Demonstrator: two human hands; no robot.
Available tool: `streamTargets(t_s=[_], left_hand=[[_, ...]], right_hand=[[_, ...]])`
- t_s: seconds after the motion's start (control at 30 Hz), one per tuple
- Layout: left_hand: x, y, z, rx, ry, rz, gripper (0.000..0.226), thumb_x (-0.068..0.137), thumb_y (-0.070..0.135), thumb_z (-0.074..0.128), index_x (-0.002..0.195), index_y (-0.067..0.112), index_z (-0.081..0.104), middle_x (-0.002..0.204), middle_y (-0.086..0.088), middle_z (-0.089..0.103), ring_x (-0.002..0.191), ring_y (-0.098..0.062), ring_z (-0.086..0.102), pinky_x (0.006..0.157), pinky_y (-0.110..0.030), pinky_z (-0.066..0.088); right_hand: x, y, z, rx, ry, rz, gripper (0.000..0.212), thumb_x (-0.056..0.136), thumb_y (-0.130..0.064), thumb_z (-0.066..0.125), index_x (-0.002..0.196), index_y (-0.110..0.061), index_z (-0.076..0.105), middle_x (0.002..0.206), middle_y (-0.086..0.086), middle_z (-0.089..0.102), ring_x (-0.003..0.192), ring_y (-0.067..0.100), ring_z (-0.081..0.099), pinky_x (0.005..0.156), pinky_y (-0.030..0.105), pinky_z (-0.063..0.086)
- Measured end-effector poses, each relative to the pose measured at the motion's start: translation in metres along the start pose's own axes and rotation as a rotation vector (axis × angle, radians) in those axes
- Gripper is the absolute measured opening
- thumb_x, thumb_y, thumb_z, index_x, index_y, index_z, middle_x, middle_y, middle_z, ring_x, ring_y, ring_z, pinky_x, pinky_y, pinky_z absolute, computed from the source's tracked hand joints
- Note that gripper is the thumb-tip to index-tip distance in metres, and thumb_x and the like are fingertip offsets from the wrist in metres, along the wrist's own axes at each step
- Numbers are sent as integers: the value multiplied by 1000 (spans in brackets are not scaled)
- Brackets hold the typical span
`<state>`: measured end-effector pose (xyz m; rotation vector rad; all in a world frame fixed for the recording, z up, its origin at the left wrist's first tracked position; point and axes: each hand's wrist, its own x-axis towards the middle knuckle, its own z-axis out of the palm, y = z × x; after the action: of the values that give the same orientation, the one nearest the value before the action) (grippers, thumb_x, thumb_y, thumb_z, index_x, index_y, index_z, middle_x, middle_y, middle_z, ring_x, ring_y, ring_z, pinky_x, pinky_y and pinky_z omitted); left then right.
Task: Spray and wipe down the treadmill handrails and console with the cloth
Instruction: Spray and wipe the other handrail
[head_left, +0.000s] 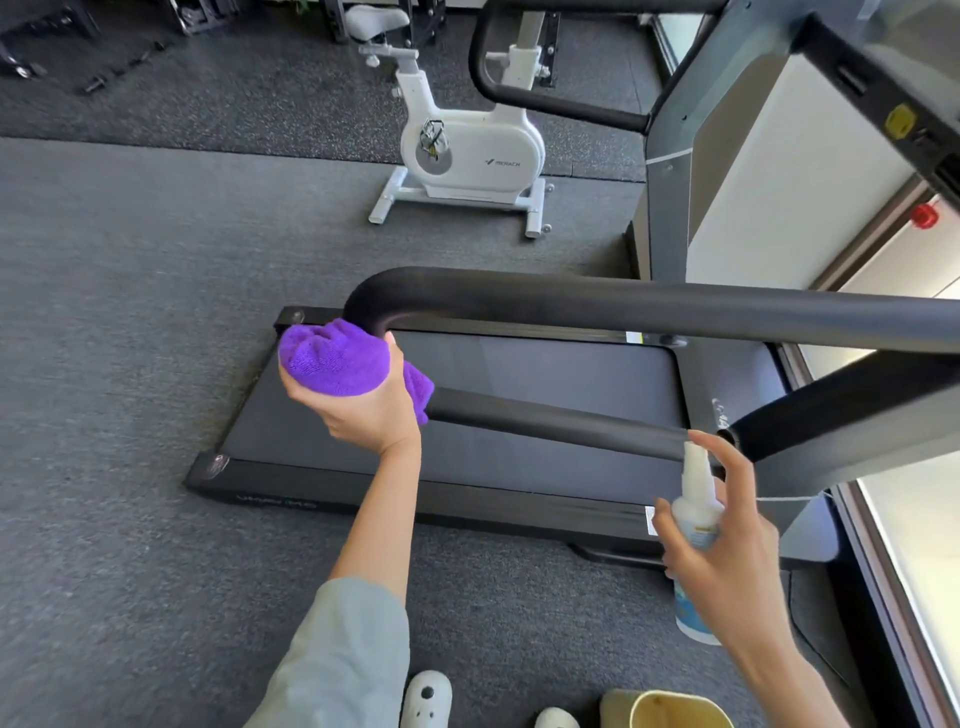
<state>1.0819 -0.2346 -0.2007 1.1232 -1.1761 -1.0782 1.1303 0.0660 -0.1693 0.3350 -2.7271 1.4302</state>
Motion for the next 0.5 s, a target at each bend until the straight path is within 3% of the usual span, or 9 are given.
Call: streamTargets(t_s=[0.17, 0.23, 0.33, 0.5], left_hand=[[-9, -9, 4, -12, 11, -256, 108, 50, 53, 85, 141, 35, 29, 97, 32, 53, 86, -6, 58, 85, -23, 41], [-19, -7, 3, -96, 19, -453, 108, 54, 52, 85, 142, 35, 26, 103, 24, 56, 91, -14, 59, 88, -28, 44], [-31, -8, 5, -139, 34, -610, 105, 56, 52, 86, 141, 35, 26, 112, 11, 59, 96, -20, 62, 91, -33, 45], [-60, -3, 11, -209, 54, -885, 96, 61, 51, 85, 136, 26, 30, 98, 7, 48, 83, -23, 54, 81, -34, 42]], right_hand=[[-2, 1, 1, 8, 3, -4, 79, 86, -2, 72, 121, -64, 36, 94, 3, 61, 54, 34, 62, 57, 51, 57], [-2, 0, 3, 14, 0, -17, 78, 87, -2, 71, 122, -63, 36, 95, 5, 61, 55, 34, 62, 58, 52, 57], [0, -2, 4, 10, -3, -37, 72, 87, -3, 70, 126, -55, 39, 97, 7, 61, 58, 34, 63, 59, 52, 58], [3, 0, -8, 27, 7, -52, 76, 87, -3, 69, 122, -62, 37, 96, 7, 62, 57, 34, 63, 59, 52, 58]])
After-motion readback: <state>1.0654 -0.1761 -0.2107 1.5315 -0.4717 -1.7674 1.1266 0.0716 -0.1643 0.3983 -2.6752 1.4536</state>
